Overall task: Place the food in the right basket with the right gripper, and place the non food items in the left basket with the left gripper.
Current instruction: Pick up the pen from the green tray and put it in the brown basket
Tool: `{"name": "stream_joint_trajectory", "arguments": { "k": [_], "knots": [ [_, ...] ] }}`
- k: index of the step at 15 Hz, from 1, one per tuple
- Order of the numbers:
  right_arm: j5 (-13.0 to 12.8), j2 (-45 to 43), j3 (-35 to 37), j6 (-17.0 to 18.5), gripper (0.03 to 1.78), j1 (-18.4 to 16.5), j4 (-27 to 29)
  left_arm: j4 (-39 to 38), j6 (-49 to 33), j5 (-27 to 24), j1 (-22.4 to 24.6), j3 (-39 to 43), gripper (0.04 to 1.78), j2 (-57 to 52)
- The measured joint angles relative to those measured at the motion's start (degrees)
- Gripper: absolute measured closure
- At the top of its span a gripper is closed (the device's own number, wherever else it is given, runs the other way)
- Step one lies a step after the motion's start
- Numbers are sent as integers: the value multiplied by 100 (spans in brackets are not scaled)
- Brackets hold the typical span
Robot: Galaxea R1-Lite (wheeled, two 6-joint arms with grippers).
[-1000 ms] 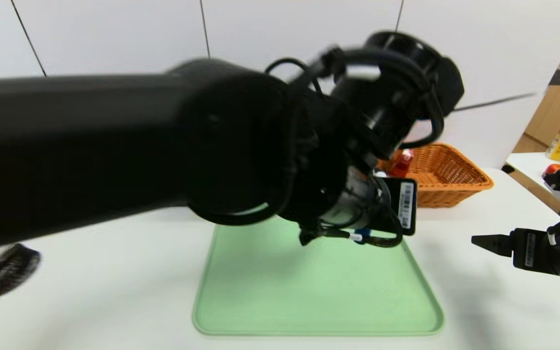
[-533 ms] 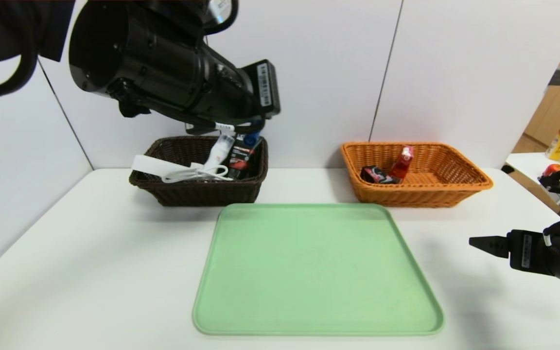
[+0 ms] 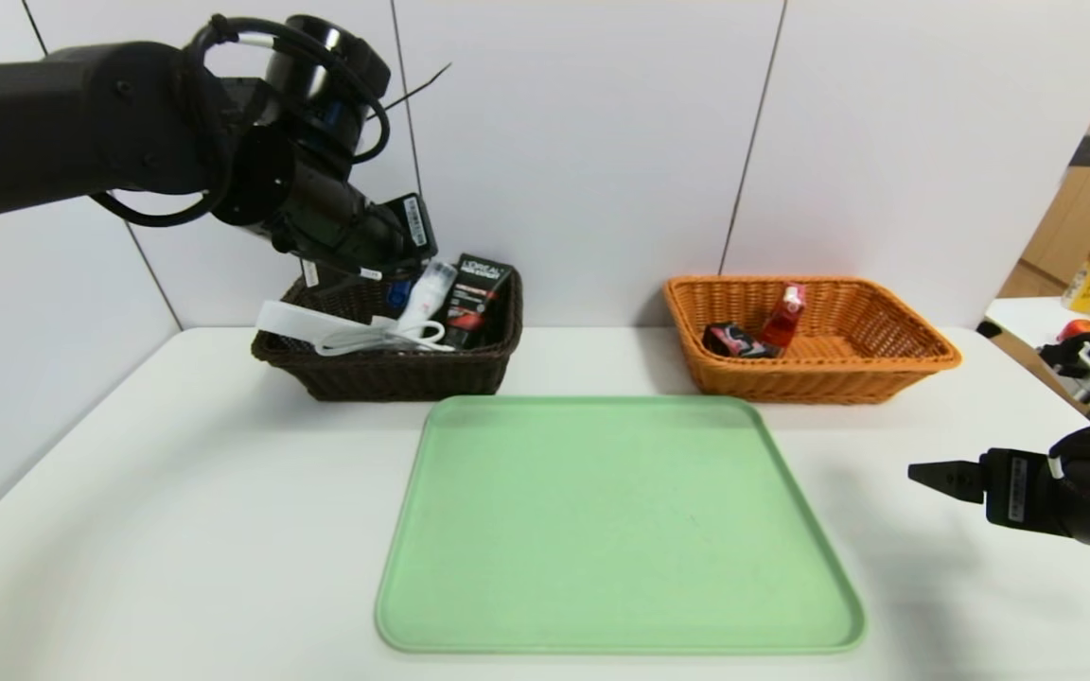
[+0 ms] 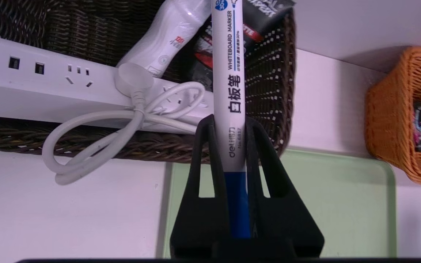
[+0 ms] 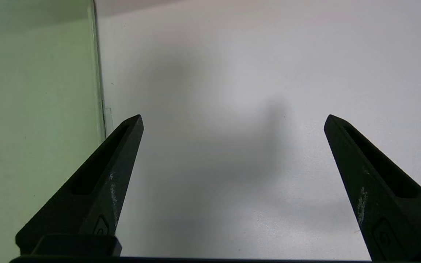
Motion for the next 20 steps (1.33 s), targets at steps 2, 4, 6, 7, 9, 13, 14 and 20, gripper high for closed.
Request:
{"name": "stream_joint_trajectory", "arguments": {
  "k": [2, 4, 6, 7, 9, 13, 14, 20],
  "knots": [
    [-4, -2, 6, 4, 10, -2, 0, -2, -127, -104, 243, -99, 163, 244],
    [0, -9, 11, 2, 10, 0, -1, -38, -152, -291, 456, -145, 163, 423],
    [-1, -28, 15, 0, 10, -2, 0, -129, -171, -313, 629, -162, 163, 555],
    [-6, -37, 17, 2, 10, -2, 0, -137, -172, -316, 699, -162, 163, 612],
    [-11, -66, 22, -2, 10, -2, 0, -148, -166, -316, 795, -167, 163, 703],
    [-9, -116, 20, 0, 10, -2, 2, -328, -160, -317, 861, -167, 106, 830],
    [-12, -133, 22, 0, 10, -2, 0, -333, -150, -316, 863, -168, 94, 844],
    [-11, -278, 4, -9, 10, -2, 5, -295, 72, -274, 863, -167, 50, 233]
  ]
}}
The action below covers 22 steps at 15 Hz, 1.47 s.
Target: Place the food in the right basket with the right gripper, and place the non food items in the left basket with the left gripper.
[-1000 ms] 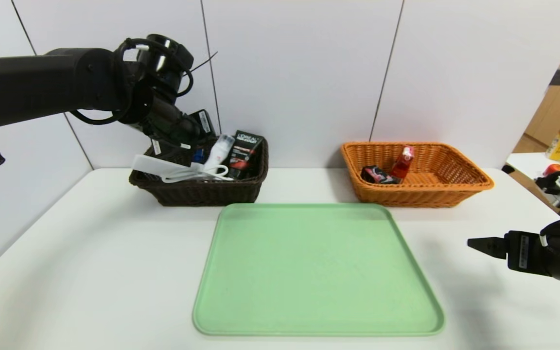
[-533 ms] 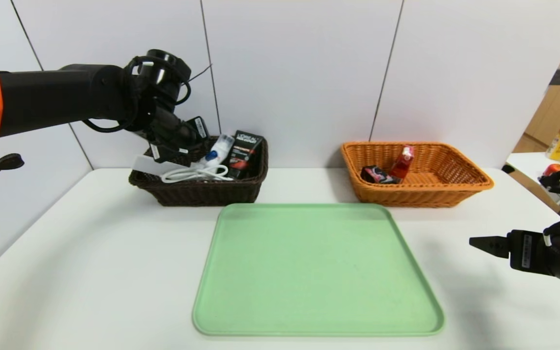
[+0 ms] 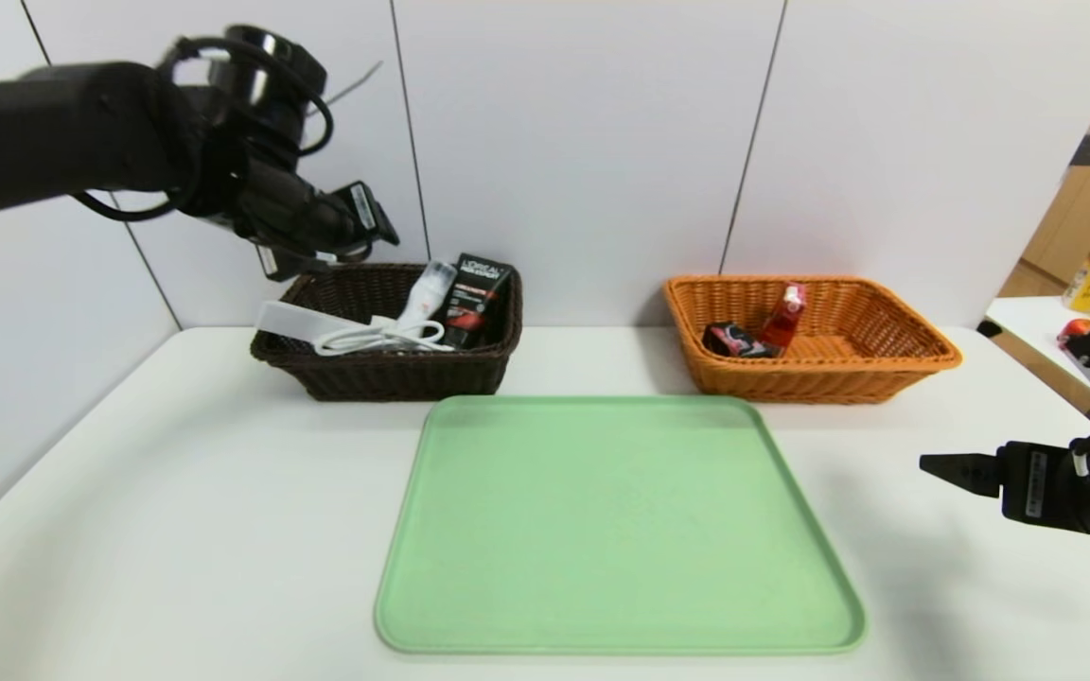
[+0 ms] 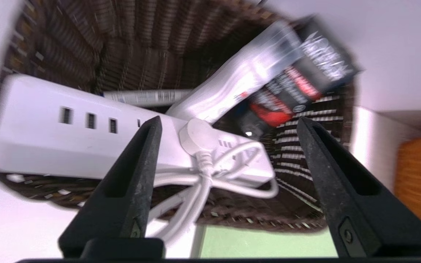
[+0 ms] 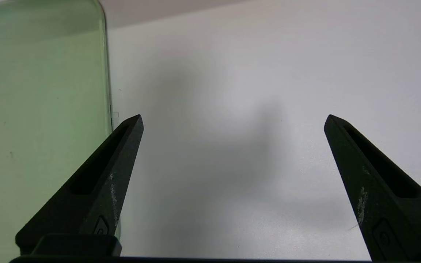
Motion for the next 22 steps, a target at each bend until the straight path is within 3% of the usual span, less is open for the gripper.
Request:
{"name": "stream_joint_trajectory", "arguments": {
  "k": [4, 7, 9, 12, 16, 19, 22],
  "knots": [
    [62, -334, -108, -295, 10, 5, 30, 4, 1471, -1, -5, 507, 35, -1492],
    [211, -762, -130, -575, 10, 2, 91, -22, 3115, 115, -22, 1804, 27, -2948],
    [316, -1167, -77, -652, 10, 2, 171, -82, 3686, 553, 5, 2671, 24, -3896],
    [345, -1985, 276, -705, 10, 38, 258, -689, 3680, 1130, 588, 4033, 20, -5208],
    [269, -3399, 956, -708, 10, 55, 289, -1655, 3304, 1159, 1031, 6290, 16, -6862],
    [267, -4618, 1471, -735, 10, 41, 313, -2169, 3188, 820, 1326, 7834, 15, -8160],
    [434, -5773, 1836, -868, 10, -16, 547, -2304, 3276, 201, 1604, 8833, 15, -9359]
  ]
}}
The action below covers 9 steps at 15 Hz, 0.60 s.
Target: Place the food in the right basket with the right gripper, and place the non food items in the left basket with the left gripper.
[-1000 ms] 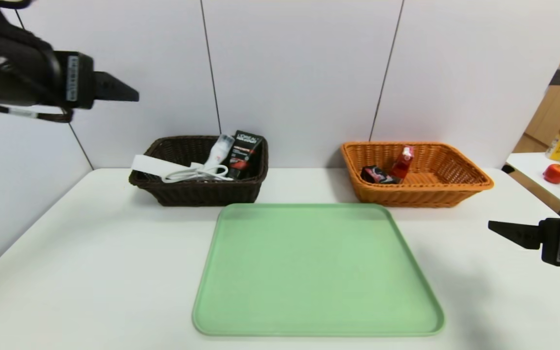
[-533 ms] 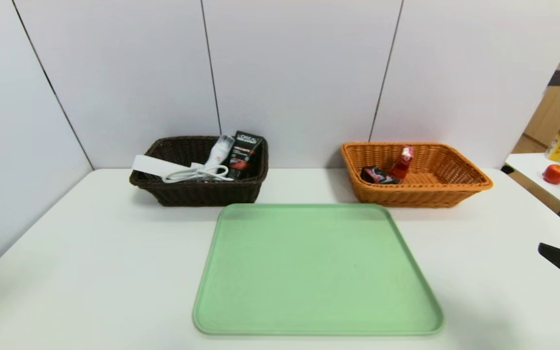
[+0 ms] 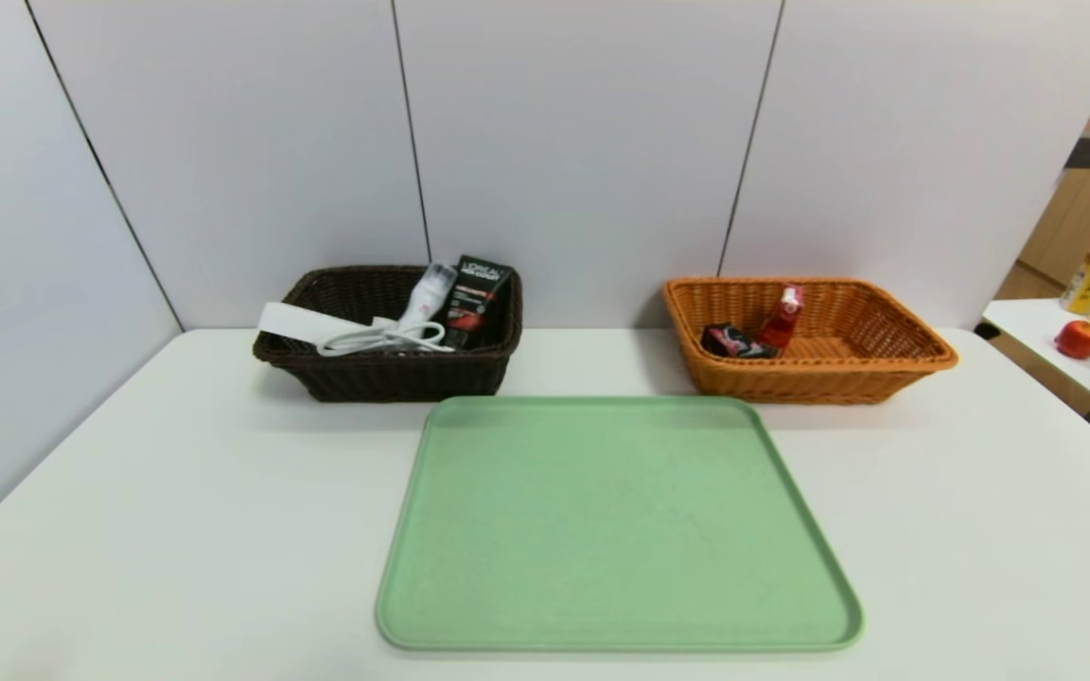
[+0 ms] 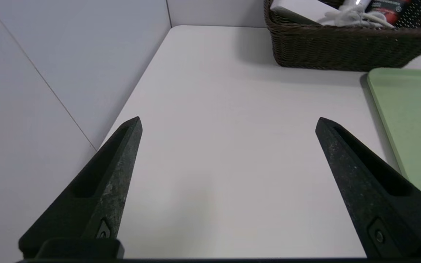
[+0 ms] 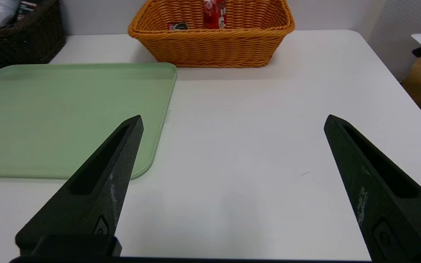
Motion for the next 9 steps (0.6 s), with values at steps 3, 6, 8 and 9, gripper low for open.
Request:
{"name": "stream_joint_trajectory", "arguments": {
  "k": [3, 6, 8, 9],
  "knots": [
    [278, -1091, 187, -453, 10, -105, 397, 41, 400, -323, 65, 623, 14, -1012],
    [212, -1573, 606, -1545, 10, -146, -113, 17, 1080, -328, 46, 1243, 13, -1712],
    [221, -1692, 1220, -2116, 10, -155, -1022, -595, 1241, -362, 33, 1888, 13, -1894],
    [217, -1723, 1460, -2250, 10, -155, -1586, -1115, 1248, -423, 30, 2113, 13, -1941]
  ]
}}
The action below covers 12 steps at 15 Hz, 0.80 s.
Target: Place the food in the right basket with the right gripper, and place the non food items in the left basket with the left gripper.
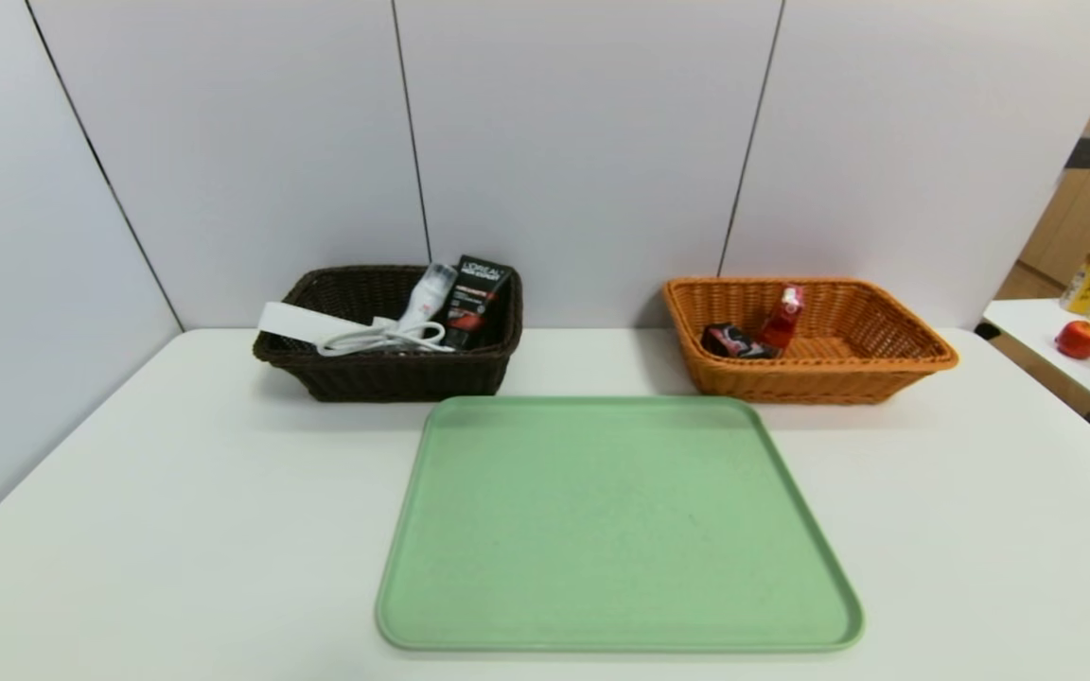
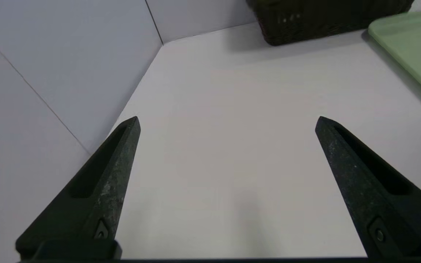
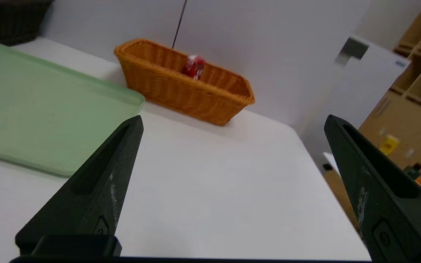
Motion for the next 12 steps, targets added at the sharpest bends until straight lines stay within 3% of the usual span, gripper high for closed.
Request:
{"name": "stream_joint_trajectory", "arguments": {
  "k": [1, 2, 3, 6, 12],
  "knots": [
    [-2, -22, 102, -44, 10, -2, -358, -460, -9, -63, 0, 146, 13, -33],
    [0, -38, 171, -59, 10, -2, -358, -633, -24, -182, 0, 252, 13, -52],
    [-9, -45, 193, -41, 10, -2, -138, -549, -30, -327, -2, 302, 13, -61],
    [17, -43, 184, 88, 10, 2, 1245, 98, -234, -811, -2, 347, 13, -71],
    [-35, -45, 221, 518, 10, 5, 1108, 306, -905, -745, -2, 352, 13, -73]
  ]
}}
